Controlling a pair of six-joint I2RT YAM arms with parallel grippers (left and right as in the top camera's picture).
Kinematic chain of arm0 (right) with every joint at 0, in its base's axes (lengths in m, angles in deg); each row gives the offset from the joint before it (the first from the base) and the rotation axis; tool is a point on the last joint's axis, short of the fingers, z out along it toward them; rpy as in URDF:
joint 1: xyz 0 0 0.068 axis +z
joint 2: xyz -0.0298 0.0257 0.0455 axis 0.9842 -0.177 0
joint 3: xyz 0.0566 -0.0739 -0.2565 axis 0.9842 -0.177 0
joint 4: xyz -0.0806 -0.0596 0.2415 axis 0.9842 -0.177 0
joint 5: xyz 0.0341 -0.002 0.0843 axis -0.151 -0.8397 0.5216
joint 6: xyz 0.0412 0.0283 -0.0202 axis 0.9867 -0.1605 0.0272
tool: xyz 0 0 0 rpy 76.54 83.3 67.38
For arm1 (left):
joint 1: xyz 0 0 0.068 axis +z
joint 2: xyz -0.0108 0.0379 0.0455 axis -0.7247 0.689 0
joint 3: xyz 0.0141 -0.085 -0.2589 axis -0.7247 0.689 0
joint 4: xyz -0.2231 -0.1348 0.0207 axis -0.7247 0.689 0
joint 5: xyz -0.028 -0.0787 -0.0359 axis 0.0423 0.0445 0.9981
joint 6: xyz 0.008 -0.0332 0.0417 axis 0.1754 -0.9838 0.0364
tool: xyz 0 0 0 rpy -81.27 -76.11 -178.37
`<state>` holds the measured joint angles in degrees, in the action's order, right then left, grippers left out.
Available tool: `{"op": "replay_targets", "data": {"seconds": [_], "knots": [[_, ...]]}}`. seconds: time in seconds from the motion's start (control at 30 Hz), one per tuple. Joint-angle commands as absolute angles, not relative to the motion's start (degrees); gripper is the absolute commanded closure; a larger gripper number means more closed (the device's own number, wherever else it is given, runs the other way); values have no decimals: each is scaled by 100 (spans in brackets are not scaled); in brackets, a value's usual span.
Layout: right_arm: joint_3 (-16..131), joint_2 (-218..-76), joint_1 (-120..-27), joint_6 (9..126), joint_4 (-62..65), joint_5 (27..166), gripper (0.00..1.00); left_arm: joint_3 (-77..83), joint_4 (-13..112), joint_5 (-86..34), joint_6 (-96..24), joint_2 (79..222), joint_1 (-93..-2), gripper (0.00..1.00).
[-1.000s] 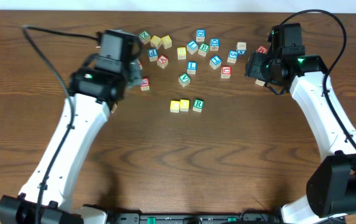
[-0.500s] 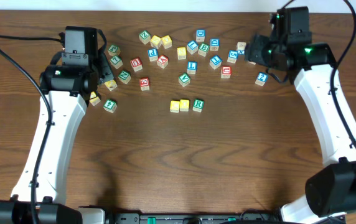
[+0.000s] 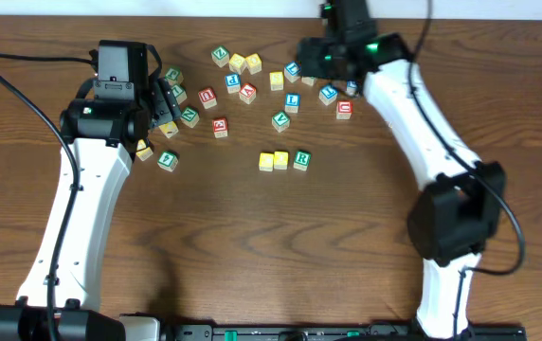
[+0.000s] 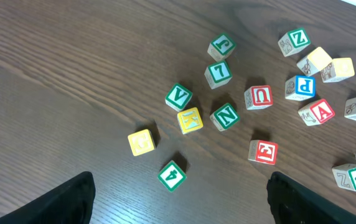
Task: Spell out CORL
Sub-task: 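Raise the left arm back to the upper-left and move the right gripper up, then move the right gripper onto the blue L block and grasp it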
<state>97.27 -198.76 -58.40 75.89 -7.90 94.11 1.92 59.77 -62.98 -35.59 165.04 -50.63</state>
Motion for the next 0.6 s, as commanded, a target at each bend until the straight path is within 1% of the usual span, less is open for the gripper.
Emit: {"op": "replay_targets", "data": {"seconds": [0.0,0.03,0.57], "knots": [[9963,-20075,-5695,7764,-650,9409,37,162,5995,-6330,-3500,16482,-5048,12],[9963,-20202,-5652,7796,-602,9404,37,162,5995,-6330,-3500,16482,-5048,2],[9961,-20834,-5466,7984,-353,9256,40,162,5993,-6330,-3500,16482,-5048,2]]}}
